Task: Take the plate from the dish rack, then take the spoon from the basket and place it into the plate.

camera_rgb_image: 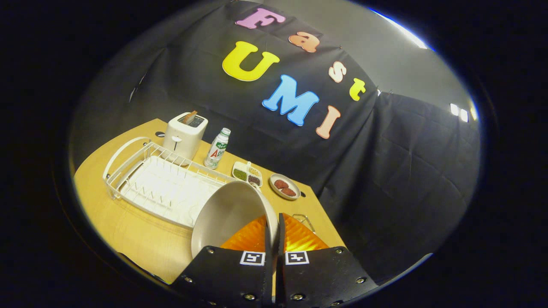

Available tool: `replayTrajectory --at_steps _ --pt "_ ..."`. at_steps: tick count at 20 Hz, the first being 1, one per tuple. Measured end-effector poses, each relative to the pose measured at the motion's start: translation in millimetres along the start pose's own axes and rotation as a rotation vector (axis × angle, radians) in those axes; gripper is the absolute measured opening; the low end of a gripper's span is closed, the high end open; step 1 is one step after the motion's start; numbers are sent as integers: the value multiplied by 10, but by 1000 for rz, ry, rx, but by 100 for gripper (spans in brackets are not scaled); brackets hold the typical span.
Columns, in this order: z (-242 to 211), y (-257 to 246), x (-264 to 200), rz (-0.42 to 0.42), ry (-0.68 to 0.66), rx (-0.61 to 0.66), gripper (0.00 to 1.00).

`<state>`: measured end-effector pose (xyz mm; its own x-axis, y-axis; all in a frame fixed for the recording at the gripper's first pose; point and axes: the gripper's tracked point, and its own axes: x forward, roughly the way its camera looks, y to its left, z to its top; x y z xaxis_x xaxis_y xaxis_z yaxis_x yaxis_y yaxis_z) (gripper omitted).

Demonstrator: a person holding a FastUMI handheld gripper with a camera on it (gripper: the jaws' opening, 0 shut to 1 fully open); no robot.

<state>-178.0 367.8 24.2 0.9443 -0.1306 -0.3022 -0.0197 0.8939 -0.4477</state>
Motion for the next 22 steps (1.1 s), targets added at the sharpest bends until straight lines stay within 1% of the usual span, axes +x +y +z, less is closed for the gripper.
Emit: replayTrajectory --at_steps 4,9,11,14,17,18,19,22 --pt "-481 148 -70 103 67 36 3" --pt "-862 323 -13 197 149 108 3" --pt "-1005 387 47 225 190 147 3" --pt "-1117 450 153 266 237 255 3" --pt "-1176 446 223 284 275 313 3" --pt "-1235 454 286 282 281 317 5" --pt "-1271 434 292 278 293 308 7" --pt "-1353 431 435 283 301 281 8"
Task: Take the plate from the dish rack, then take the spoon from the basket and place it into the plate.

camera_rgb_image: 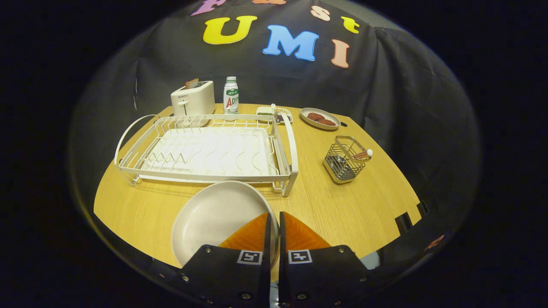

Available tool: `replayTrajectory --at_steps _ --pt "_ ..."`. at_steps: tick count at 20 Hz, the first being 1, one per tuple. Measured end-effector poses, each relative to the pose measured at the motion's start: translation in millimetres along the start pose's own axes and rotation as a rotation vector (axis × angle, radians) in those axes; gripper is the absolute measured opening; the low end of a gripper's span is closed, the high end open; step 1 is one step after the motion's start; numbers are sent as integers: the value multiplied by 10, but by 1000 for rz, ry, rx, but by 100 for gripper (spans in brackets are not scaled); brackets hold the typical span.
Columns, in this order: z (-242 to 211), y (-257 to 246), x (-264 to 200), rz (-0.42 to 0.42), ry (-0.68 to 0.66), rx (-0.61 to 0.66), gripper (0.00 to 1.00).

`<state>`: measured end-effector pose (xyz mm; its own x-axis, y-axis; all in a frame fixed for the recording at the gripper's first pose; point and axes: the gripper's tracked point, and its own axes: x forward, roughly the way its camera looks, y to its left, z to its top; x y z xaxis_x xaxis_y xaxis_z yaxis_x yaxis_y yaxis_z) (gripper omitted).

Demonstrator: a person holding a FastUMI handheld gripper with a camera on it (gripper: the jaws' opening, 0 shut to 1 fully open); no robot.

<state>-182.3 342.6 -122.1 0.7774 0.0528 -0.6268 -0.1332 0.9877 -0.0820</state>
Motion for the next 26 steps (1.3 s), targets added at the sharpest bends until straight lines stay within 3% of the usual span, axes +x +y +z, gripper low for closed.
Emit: replayTrajectory --at_steps 9,19,20,23,25,26 --pt "207 -153 53 -23 -36 -40 8" --pt "463 -763 123 -115 -61 50 8" --pt "490 -849 151 -127 -64 57 17" --pt "604 -1080 230 -166 -70 74 27" --pt "674 -1242 289 -191 -74 83 28" --pt "715 -1323 311 -207 -74 90 35"
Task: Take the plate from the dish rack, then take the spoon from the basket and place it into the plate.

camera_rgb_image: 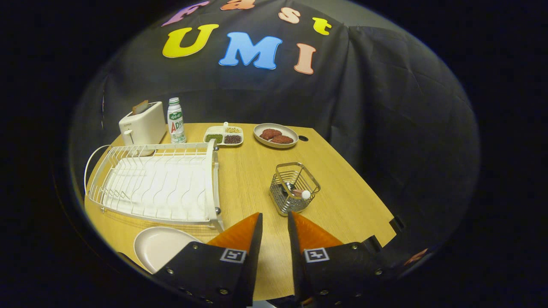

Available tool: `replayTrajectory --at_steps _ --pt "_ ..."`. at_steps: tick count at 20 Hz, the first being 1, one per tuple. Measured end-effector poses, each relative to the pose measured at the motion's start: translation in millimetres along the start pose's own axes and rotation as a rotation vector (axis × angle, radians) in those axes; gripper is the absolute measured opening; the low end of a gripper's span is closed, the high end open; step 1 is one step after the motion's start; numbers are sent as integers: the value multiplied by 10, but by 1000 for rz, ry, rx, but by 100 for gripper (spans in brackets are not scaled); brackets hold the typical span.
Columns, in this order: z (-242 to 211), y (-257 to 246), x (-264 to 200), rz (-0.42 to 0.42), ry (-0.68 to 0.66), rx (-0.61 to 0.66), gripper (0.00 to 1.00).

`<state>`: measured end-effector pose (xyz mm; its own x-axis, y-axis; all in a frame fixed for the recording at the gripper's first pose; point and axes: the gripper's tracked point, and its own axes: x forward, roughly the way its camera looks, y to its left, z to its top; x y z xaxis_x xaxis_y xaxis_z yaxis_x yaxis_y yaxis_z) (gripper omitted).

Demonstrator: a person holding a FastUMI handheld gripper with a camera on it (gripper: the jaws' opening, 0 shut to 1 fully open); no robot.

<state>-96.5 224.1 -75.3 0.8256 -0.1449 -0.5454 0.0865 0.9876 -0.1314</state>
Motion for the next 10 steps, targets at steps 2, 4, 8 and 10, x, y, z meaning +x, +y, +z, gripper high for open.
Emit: replayTrajectory --at_steps 2,4,8,10 --pt "70 -150 107 -28 0 22 40" --pt "132 -276 205 -49 0 47 40" --pt "134 -384 385 -58 26 81 40" --pt "103 -408 462 -56 45 90 41"
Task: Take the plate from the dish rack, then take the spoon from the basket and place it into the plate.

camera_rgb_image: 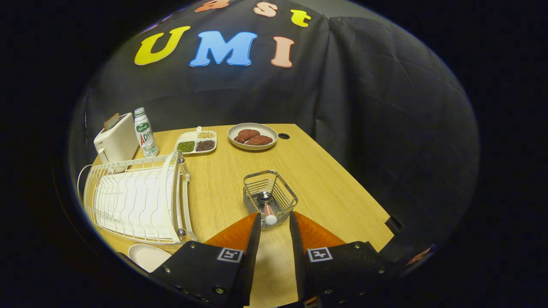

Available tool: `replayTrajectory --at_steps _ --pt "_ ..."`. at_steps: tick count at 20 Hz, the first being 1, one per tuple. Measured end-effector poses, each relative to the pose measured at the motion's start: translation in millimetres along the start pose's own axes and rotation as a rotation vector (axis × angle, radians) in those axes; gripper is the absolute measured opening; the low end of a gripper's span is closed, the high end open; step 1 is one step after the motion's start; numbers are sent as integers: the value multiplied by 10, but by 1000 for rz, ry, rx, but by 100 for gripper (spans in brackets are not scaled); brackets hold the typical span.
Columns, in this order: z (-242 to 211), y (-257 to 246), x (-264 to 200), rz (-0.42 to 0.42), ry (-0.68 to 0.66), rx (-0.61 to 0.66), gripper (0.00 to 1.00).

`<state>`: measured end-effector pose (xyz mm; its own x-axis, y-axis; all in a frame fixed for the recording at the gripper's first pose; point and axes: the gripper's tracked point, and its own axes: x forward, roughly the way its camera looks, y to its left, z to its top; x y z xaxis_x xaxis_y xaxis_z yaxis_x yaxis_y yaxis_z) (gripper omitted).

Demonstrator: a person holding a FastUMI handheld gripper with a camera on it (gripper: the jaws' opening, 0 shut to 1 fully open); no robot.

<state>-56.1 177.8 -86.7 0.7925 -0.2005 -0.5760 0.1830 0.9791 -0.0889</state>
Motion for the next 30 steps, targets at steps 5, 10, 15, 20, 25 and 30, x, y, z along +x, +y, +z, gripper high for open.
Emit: replayTrajectory --at_steps 5,10,15,20,25,30 --pt "-4 37 172 28 19 6 40" --pt "35 118 195 68 12 -44 12" --pt "86 91 100 44 -8 -70 4" --pt "125 63 -64 43 -23 -46 4" --pt "221 55 -319 47 -65 -59 4" --pt "301 102 -677 74 -123 -85 4"
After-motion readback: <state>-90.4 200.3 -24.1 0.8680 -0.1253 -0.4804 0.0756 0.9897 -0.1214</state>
